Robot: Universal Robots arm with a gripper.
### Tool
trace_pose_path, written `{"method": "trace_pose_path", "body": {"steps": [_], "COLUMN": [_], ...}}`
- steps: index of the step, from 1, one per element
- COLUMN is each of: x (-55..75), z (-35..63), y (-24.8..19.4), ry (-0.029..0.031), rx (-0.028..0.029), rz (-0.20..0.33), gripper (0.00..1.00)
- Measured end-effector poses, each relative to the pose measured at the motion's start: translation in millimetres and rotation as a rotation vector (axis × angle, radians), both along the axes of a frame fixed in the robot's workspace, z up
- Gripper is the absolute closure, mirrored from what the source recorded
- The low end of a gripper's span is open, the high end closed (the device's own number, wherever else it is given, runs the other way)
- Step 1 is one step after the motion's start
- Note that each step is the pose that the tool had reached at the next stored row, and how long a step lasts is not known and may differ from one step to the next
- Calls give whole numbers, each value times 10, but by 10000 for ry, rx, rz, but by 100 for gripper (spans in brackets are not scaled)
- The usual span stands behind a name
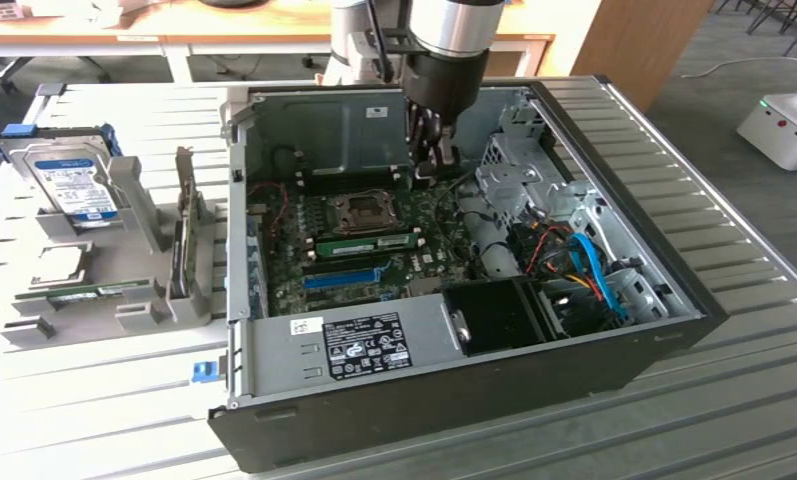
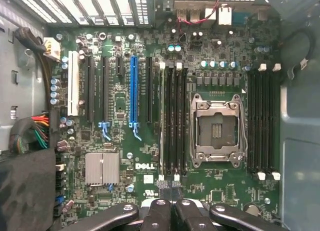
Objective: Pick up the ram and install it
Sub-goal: 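Press down the ram until it locks into place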
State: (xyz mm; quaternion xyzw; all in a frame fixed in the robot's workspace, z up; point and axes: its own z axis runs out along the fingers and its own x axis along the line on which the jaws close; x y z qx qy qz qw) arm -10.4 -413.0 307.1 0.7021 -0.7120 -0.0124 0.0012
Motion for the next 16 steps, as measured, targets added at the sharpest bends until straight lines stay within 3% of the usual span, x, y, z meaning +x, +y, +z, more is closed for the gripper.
{"method": "trace_pose_path", "body": {"steps": [16], "x": [0], "z": [-225], "y": [0], "ry": [-1], "rx": [0], "rz": [0], "gripper": [89]}}
